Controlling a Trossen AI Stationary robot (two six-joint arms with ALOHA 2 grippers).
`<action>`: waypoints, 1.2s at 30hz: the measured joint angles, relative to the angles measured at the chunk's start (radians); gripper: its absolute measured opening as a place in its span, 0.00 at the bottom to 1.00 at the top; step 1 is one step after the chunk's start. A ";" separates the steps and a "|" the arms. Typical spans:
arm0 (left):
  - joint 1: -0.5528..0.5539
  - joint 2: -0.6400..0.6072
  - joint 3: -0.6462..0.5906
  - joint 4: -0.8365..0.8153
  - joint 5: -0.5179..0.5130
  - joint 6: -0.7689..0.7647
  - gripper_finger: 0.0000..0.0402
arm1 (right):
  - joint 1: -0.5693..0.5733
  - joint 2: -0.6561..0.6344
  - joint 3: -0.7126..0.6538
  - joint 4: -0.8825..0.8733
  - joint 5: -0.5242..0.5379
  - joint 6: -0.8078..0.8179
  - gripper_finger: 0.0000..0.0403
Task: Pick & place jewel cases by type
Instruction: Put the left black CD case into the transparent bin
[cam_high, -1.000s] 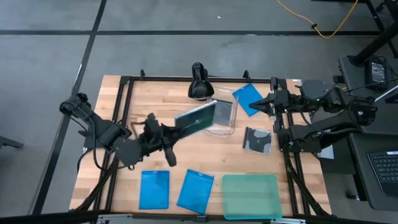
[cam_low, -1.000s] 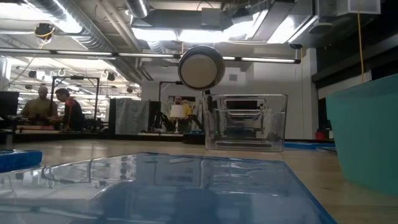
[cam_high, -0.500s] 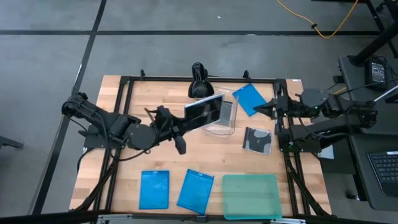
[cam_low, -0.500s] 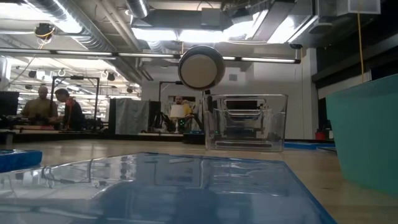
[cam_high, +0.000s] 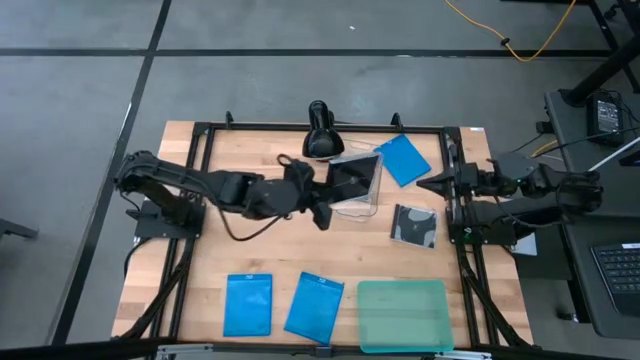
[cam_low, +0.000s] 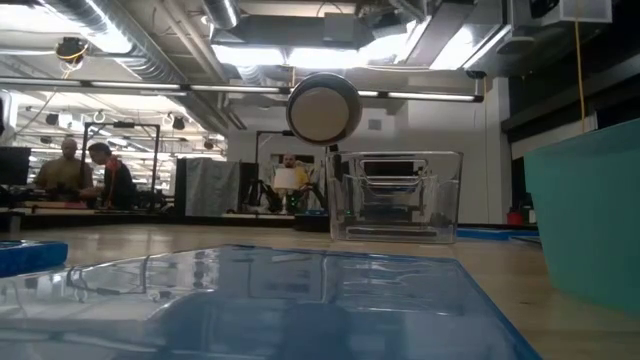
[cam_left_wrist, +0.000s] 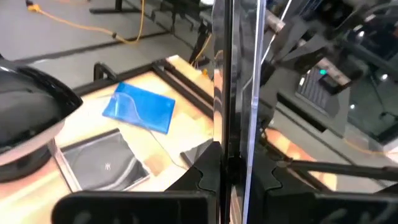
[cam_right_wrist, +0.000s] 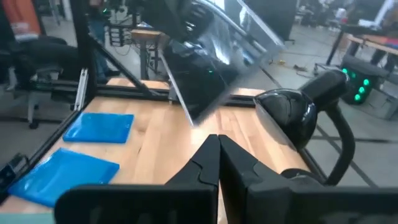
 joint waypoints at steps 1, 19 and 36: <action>0.013 0.009 0.000 -0.001 0.015 0.000 0.04 | 0.000 -0.004 0.000 -0.001 -0.014 -0.009 0.01; 0.232 0.227 0.000 0.001 0.203 0.091 0.04 | 0.000 -0.021 0.000 -0.092 -0.148 -0.027 0.01; 0.265 0.386 0.000 0.041 0.285 0.042 0.04 | 0.000 -0.058 0.000 -0.105 -0.149 -0.033 0.01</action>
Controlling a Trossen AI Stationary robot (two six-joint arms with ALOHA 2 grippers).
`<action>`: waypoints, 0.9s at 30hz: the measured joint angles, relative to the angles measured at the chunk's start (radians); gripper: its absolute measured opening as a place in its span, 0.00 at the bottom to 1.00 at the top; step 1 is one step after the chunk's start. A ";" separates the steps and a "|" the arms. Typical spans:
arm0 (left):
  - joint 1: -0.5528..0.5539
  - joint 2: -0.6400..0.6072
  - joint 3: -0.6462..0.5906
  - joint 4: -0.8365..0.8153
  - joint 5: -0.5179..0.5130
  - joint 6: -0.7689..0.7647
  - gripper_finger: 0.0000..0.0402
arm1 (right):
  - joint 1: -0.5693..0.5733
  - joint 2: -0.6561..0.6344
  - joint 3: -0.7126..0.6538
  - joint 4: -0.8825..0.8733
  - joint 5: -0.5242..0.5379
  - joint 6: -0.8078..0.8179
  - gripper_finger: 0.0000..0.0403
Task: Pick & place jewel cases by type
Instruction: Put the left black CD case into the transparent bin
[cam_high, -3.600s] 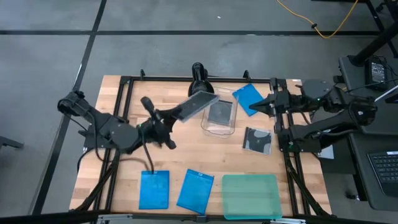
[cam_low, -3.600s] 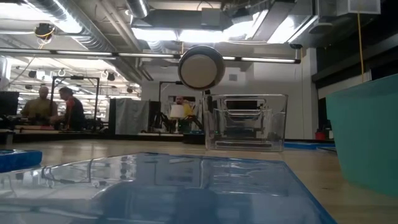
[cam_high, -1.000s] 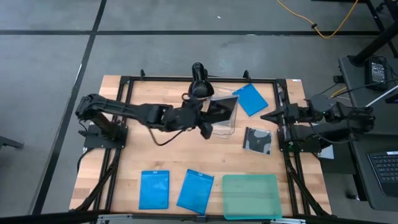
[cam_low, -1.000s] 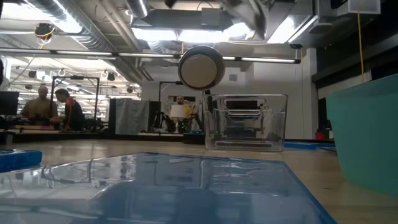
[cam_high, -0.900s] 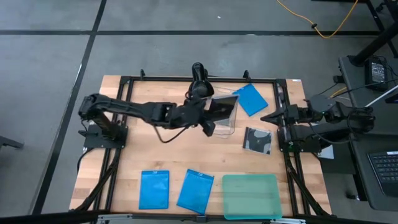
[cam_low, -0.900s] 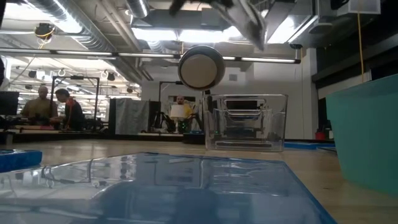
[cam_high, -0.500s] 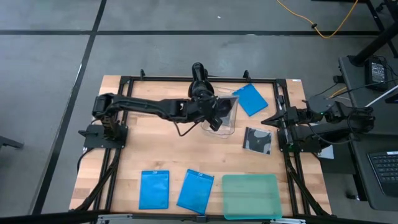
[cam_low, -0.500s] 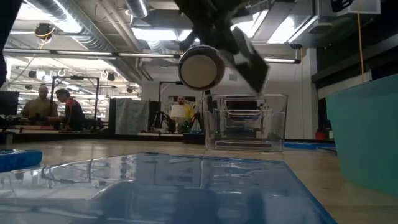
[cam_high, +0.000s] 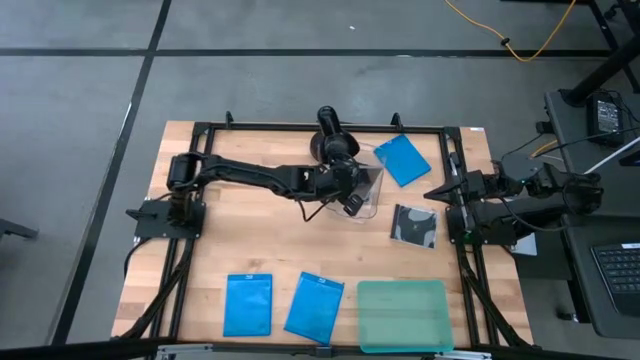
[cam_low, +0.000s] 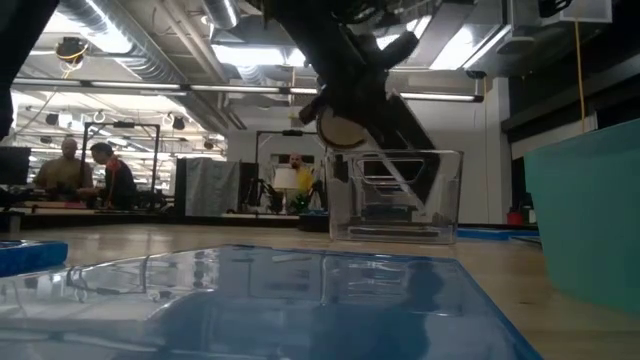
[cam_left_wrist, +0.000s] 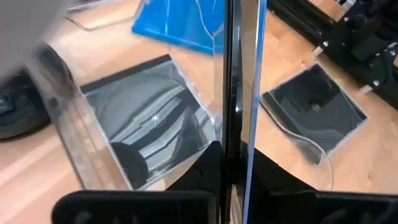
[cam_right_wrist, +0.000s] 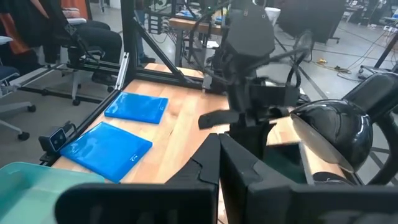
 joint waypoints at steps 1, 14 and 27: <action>0.000 0.005 0.000 0.005 0.000 -0.001 0.04 | 0.000 -0.001 0.000 -0.001 0.000 0.000 0.01; 0.043 0.062 0.001 0.084 0.031 -0.047 0.04 | 0.000 -0.003 0.000 -0.003 -0.046 0.006 0.01; 0.060 0.061 0.001 0.087 0.070 -0.069 0.13 | 0.000 -0.003 0.000 -0.004 -0.052 0.001 0.01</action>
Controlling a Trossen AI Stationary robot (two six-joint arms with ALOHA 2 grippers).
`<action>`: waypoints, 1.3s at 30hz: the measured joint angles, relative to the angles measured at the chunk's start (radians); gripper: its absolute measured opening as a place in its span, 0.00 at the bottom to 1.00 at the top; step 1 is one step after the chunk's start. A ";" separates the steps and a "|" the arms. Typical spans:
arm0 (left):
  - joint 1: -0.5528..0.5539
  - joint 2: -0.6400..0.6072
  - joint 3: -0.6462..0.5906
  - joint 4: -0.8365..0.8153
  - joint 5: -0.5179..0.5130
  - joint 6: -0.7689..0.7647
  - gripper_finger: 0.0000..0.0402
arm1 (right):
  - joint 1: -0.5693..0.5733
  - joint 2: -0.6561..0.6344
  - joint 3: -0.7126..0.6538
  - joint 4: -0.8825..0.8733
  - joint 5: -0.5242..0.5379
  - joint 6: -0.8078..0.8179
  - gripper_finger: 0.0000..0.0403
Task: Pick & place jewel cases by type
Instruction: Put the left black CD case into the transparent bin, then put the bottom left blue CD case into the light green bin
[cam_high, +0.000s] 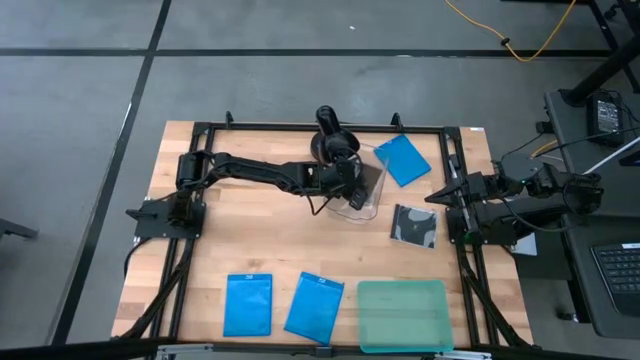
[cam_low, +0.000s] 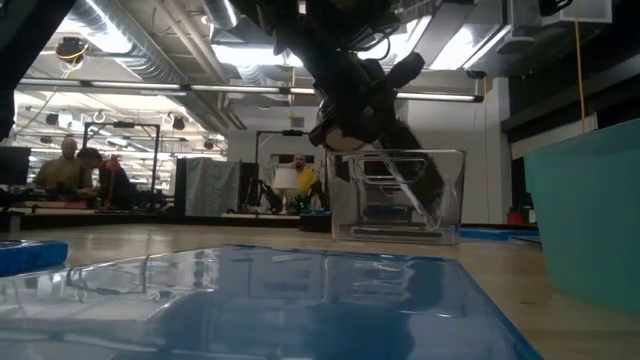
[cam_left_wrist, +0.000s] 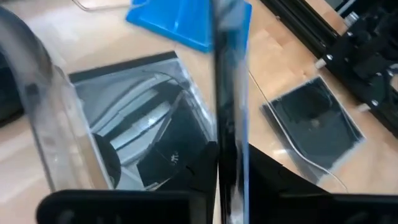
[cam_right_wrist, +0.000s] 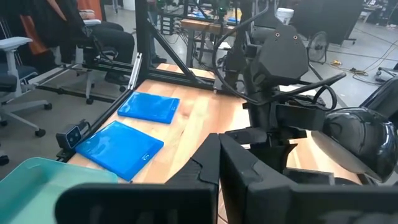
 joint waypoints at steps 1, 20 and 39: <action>0.000 0.000 0.000 0.001 -0.010 0.000 0.14 | 0.000 0.000 0.000 0.000 0.000 0.000 0.01; -0.030 -0.007 -0.002 -0.007 -0.161 0.006 0.36 | 0.000 0.000 0.000 -0.036 -0.042 -0.015 0.01; -0.056 -0.087 0.000 -0.069 -0.230 0.000 0.36 | 0.000 0.000 0.000 -0.046 -0.076 -0.050 0.01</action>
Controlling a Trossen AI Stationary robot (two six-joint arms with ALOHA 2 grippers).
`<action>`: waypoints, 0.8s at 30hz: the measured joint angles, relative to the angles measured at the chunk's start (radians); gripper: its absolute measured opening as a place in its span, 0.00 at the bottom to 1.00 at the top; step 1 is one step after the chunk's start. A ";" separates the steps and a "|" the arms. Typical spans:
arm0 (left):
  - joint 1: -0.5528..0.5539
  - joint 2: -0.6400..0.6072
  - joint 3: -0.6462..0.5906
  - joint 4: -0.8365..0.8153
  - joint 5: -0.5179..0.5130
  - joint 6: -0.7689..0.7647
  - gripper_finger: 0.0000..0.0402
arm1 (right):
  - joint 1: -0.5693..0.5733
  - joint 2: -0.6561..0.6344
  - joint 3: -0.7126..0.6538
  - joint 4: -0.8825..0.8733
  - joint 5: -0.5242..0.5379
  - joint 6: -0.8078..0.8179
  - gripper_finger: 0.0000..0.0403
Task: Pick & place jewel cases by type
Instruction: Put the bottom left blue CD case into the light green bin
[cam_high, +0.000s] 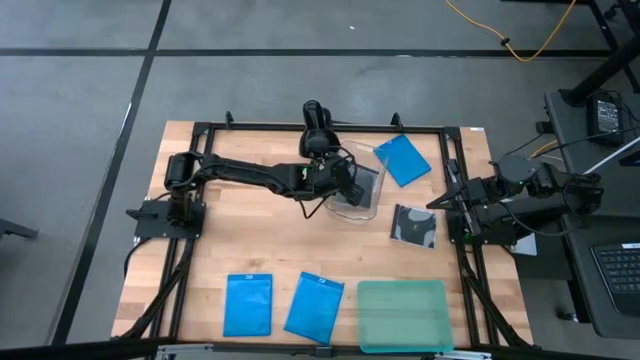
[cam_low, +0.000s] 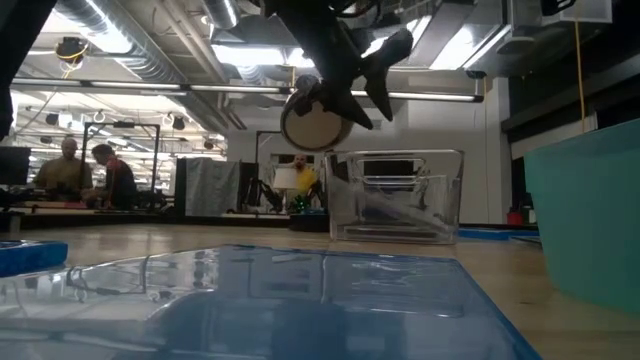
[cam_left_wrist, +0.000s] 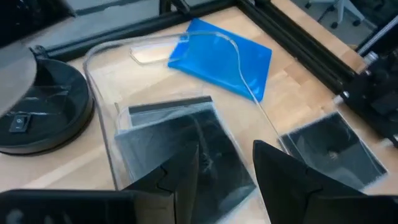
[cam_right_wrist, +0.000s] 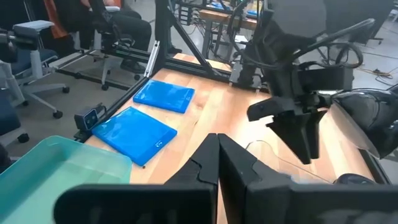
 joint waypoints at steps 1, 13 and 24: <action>-0.001 -0.002 0.000 0.003 0.002 0.000 0.36 | 0.000 0.000 0.000 0.000 0.000 -0.001 0.01; -0.047 -0.098 0.000 0.067 -0.040 0.083 0.36 | 0.000 -0.002 0.000 -0.006 -0.001 -0.020 0.01; -0.237 -0.324 0.001 -0.133 -0.202 0.095 0.31 | 0.000 0.000 0.000 -0.003 0.006 -0.054 0.01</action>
